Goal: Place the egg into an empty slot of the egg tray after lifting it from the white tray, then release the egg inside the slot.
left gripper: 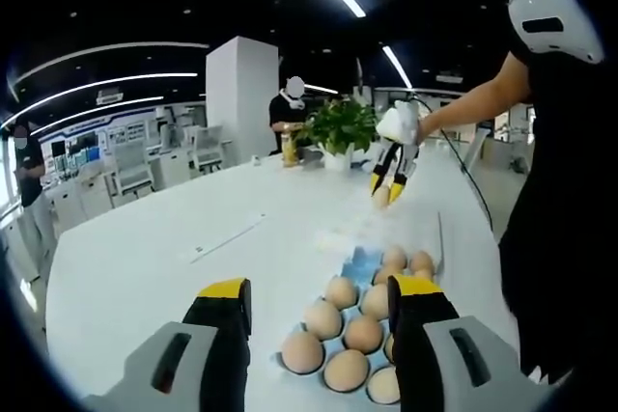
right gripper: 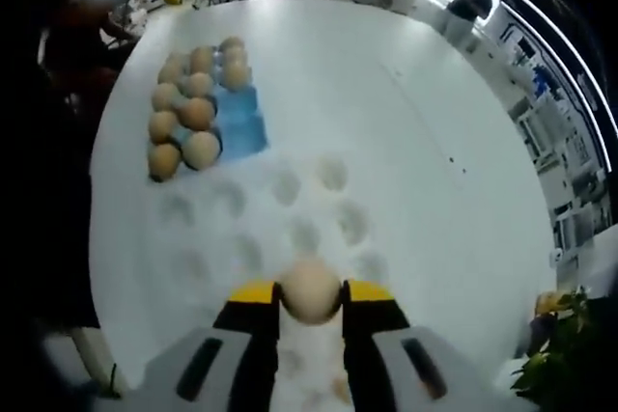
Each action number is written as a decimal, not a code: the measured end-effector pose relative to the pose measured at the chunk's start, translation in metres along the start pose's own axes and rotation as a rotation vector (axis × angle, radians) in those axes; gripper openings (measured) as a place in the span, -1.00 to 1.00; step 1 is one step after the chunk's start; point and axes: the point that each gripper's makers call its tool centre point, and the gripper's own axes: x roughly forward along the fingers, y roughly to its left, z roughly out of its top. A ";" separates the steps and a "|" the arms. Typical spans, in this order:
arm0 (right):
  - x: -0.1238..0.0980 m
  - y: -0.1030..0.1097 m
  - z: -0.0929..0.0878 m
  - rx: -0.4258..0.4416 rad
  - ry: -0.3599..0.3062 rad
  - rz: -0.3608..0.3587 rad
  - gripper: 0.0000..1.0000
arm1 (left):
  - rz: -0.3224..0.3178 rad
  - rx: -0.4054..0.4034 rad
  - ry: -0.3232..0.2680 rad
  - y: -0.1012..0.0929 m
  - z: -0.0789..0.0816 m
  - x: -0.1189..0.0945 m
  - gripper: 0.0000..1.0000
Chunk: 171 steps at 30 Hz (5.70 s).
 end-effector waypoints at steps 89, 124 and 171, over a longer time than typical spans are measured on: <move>0.080 0.084 0.167 -0.292 -0.177 0.229 -0.52 | 0.022 -0.012 -0.007 0.005 -0.006 -0.008 0.19; 0.092 0.085 0.166 -0.267 -0.147 0.271 -0.51 | 0.018 -0.016 -0.006 0.004 -0.007 -0.008 0.17; 0.065 0.058 0.128 -0.094 -0.269 0.239 -0.36 | 0.010 0.001 -0.010 0.003 0.001 -0.004 0.16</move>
